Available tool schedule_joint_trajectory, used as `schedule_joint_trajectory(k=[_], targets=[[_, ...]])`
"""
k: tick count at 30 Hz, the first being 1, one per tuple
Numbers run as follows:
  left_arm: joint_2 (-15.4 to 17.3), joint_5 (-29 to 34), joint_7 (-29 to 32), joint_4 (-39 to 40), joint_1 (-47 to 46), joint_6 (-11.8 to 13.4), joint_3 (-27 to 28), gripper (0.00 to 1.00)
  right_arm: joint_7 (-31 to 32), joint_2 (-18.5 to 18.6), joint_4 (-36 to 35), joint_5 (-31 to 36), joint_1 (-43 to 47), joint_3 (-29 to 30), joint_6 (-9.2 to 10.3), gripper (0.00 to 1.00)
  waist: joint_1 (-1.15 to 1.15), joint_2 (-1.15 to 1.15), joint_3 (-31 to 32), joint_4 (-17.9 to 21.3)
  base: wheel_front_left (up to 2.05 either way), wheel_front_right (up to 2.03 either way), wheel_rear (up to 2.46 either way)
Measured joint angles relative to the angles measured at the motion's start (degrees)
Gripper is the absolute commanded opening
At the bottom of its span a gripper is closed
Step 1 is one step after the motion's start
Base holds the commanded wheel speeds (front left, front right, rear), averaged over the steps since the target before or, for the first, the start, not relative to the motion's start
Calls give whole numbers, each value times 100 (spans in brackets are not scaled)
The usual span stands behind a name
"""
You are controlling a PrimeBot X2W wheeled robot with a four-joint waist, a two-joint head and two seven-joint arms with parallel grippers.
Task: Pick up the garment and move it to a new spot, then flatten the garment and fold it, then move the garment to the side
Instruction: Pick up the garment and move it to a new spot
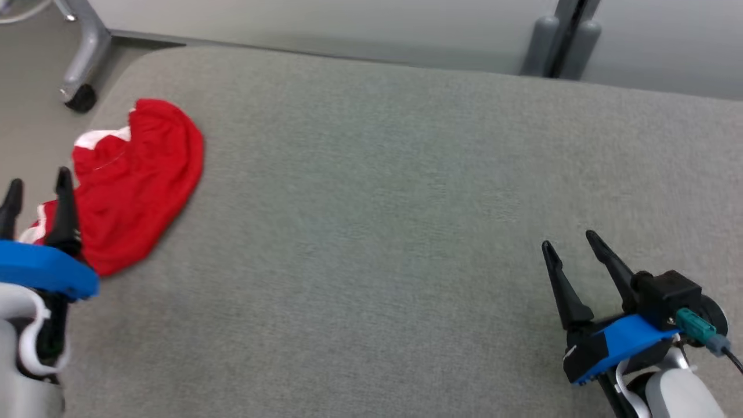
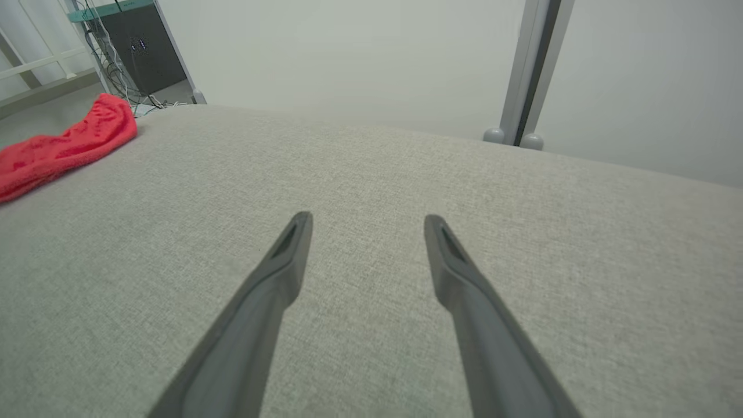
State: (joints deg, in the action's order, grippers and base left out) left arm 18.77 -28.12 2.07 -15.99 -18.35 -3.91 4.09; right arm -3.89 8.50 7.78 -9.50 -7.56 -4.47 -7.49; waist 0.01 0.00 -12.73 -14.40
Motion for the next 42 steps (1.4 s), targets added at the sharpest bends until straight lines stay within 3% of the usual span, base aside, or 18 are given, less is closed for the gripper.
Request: schedule_joint_trajectory(k=[10,18,19,21,27,32,37,42], targets=[[828,-421,1590,-871,-908,442,474,100,231,276,-664,74,-505,-245,0,100,1,0,-1197,981,0,0,0],[1099,-626,2786,-1215,-804,810,600,100,187,200,-806,-25,-607,-247,0,100,1,0,-1458,1526,0,0,0],[1133,-646,2913,-1207,-761,848,600,80,172,194,-798,-30,-606,-220,0,100,0,0,-1436,1561,0,0,0],[1216,-656,3116,-1159,-669,890,589,0,151,176,-780,-54,-599,-194,0,100,0,0,-1363,1614,0,0,0],[1405,-609,3237,-615,-532,689,454,0,102,125,-655,-76,-486,-104,0,100,-1,0,-899,1575,0,0,0],[1651,-449,3077,35,-944,300,188,0,27,-5,-468,-126,-325,-131,0,100,-2,0,-286,1463,0,0,0],[1801,-176,3155,944,-1597,-86,-468,0,-24,-124,-294,-202,-120,-140,0,100,-3,0,327,1466,0,0,0],[1336,-331,3229,1697,-2368,-245,-1207,0,-40,-186,-254,-218,23,-88,0,100,-3,0,749,1656,0,0,0]])
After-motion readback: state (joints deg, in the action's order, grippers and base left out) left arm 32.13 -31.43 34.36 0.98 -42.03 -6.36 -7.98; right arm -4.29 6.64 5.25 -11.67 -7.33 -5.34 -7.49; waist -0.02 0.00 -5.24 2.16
